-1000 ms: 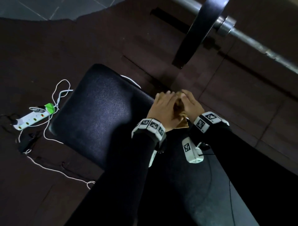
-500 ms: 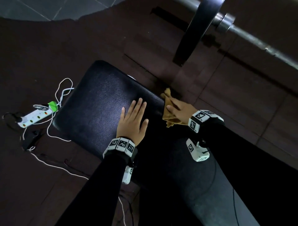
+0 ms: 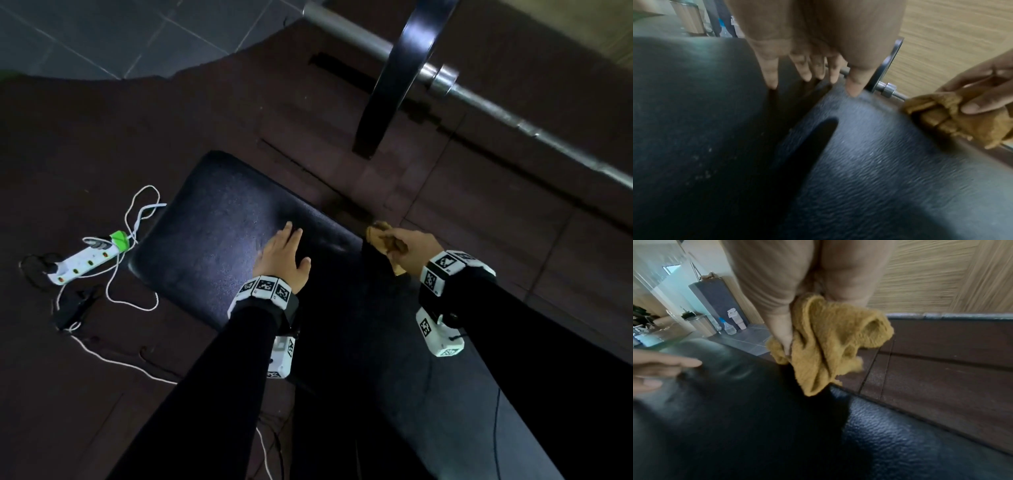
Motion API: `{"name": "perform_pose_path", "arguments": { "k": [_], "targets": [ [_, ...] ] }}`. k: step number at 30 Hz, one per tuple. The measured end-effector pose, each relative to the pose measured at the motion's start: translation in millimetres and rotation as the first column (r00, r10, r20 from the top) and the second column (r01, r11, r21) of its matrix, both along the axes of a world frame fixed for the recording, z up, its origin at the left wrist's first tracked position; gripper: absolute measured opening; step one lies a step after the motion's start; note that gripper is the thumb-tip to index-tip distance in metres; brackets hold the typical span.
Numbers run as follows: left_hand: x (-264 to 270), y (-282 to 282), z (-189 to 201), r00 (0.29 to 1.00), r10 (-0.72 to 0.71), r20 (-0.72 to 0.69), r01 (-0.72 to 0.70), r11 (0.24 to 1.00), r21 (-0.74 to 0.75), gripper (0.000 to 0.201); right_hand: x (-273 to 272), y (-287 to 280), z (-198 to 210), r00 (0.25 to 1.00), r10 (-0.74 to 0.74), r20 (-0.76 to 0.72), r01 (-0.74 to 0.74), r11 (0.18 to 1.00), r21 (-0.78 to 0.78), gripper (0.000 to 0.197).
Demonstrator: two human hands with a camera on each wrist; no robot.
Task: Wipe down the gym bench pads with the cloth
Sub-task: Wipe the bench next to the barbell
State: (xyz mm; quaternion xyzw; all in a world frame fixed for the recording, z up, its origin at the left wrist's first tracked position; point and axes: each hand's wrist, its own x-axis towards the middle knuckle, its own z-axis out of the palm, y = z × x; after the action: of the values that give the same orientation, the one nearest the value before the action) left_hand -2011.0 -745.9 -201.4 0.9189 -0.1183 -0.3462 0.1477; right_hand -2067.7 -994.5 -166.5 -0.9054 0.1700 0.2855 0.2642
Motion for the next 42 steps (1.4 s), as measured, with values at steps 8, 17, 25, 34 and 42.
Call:
{"name": "perform_pose_path", "arguments": {
  "k": [8, 17, 25, 34, 42],
  "targets": [
    [-23, -21, 104, 0.982, 0.157, -0.108, -0.178, 0.957, -0.228, 0.044, -33, -13, 109, 0.997, -0.082, -0.008, 0.082, 0.992, 0.093, 0.041],
    [-93, -32, 222, 0.986, 0.164, -0.035, -0.166, 0.917, -0.362, 0.039, -102, -12, 217, 0.966, -0.221, 0.132, 0.19, 0.958, 0.214, 0.04],
    [-144, -27, 290, 0.976, 0.196, 0.097, -0.15, 0.924, -0.351, 0.04, -155, -13, 279, 0.958, -0.219, 0.183, 0.17, 0.953, 0.252, 0.036],
    [-177, -7, 328, 0.951, 0.281, 0.126, -0.198, 0.872, -0.447, 0.034, -179, -16, 325, 0.933, -0.232, 0.274, 0.144, 0.941, 0.307, 0.034],
    [-200, 12, 344, 0.902, 0.41, 0.138, -0.292, 0.812, -0.505, 0.03, -189, -4, 334, 0.925, -0.175, 0.338, 0.05, 0.937, 0.347, 0.032]
  ]
}}
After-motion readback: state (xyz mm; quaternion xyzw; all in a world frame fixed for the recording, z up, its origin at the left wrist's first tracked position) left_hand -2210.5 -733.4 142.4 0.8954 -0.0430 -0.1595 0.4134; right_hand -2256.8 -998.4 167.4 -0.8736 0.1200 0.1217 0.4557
